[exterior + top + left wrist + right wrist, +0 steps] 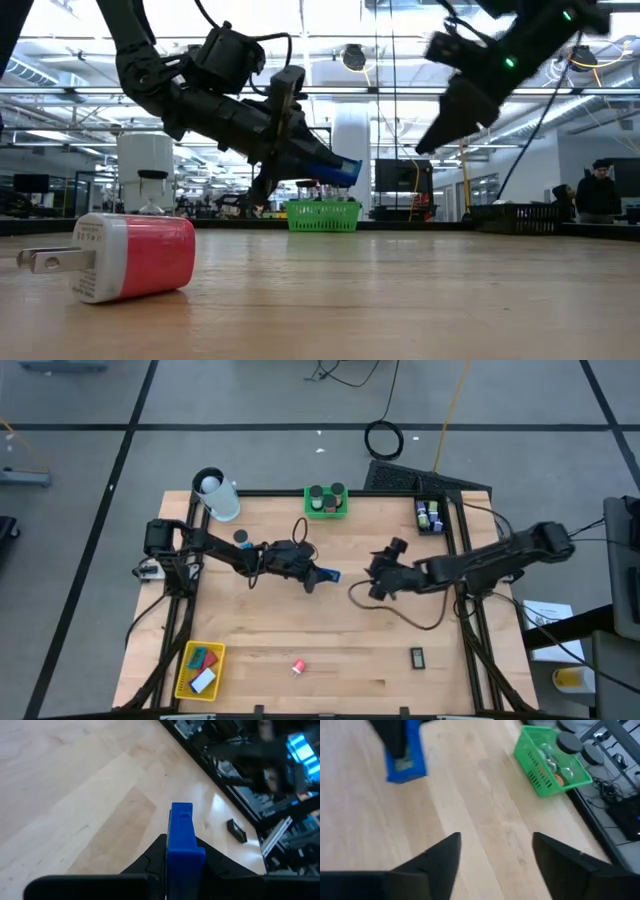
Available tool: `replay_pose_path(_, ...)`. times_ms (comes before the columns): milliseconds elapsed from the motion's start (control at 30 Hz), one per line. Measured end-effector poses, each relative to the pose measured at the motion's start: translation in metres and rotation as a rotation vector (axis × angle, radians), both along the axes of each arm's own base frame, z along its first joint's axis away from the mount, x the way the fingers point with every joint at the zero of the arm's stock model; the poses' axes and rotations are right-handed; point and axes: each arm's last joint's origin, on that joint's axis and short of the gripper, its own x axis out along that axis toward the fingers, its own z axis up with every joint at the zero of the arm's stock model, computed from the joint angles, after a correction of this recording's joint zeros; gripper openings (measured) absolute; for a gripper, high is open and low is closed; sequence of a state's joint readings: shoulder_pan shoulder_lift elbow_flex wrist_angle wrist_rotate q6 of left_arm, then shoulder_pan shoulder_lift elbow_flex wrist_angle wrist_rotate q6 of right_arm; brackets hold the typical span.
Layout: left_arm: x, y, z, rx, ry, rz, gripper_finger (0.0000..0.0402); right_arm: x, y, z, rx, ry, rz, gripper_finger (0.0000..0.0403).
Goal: Pick & Place Office items
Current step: Put the blue timer into the yellow basket
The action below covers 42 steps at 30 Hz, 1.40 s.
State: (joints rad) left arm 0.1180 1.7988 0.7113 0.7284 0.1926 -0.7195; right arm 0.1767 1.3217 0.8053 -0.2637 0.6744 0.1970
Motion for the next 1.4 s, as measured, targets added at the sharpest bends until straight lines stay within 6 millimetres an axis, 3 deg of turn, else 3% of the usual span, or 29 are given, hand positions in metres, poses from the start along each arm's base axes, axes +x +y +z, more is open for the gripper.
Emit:
replay_pose_path(200, -0.003, 0.011, 0.001, -0.033, -0.01, -0.099, 0.0059, -0.038, -0.018, -0.027, 0.062, -0.25, 0.028, 0.0117)
replay_pose_path(400, -0.018, 0.009, 0.024, -0.112, 0.005, -0.415, 0.0057, -0.066, -0.032, -0.042, 0.053, -0.45, 0.141, 0.0009)
replay_pose_path(633, -0.061, -0.02, 0.053, -0.295, 0.241, -0.637, 0.0057, -0.086, -0.036, -0.05, 0.071, -0.521, 0.186, 0.0019)
replay_pose_path(1033, -0.163, -0.109, 0.07, -0.322, 0.927, -0.821, 0.0057, -0.087, -0.036, -0.049, 0.055, -0.526, 0.197, 0.0003)
replay_pose_path(1233, -0.186, -0.142, 0.072, -0.281, 1.048, -0.936, 0.0064, -0.087, -0.036, -0.049, 0.055, -0.528, 0.197, 0.0002)
replay_pose_path(1400, -0.191, -0.16, 0.066, -0.228, 1.072, -1.016, 0.0061, -0.087, -0.036, -0.049, 0.055, -0.527, 0.197, 0.0001)
